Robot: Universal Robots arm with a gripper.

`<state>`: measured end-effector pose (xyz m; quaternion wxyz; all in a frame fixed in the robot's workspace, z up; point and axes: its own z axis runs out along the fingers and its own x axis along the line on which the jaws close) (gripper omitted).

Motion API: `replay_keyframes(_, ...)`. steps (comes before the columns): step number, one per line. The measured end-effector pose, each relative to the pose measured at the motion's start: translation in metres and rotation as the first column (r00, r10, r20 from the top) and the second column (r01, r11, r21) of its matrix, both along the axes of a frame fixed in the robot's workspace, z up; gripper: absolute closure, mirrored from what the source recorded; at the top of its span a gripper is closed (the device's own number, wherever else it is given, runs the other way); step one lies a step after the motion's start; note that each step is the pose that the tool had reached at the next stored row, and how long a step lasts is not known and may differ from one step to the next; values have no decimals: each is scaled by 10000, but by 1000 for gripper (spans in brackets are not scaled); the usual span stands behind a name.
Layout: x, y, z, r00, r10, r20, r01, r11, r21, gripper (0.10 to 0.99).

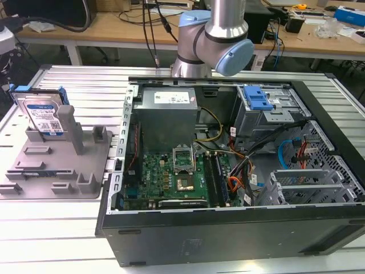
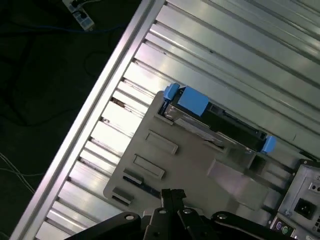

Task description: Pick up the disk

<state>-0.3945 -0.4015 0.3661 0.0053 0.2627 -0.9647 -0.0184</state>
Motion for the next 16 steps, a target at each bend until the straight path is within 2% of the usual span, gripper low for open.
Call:
replay_keyframes(1,0,0,-1,9994,355,0,-355,9994,0,980)
replay_keyframes(5,0,0,-3,9939,1105,0,-1105,9939,0,980)
replay_keyframes(7,0,0,-5,9821,1881,0,-1881,9821,1,973)
replay_keyframes(9,0,0,-7,9743,2254,0,-2254,9743,0,851)
replay_keyframes(10,0,0,-7,9682,2502,0,-2502,9682,0,788)
replay_keyframes(11,0,0,-8,9631,2692,0,-2692,9631,0,788)
replay_keyframes(12,0,0,-9,9546,2979,0,-2979,9546,1,671)
replay_keyframes(13,1,0,-12,9461,3239,1,-3239,9461,0,671)
replay_keyframes(14,0,0,-13,9392,3434,0,-3434,9392,0,604)
replay_keyframes(16,0,0,-16,9263,3769,0,-3769,9263,0,604)
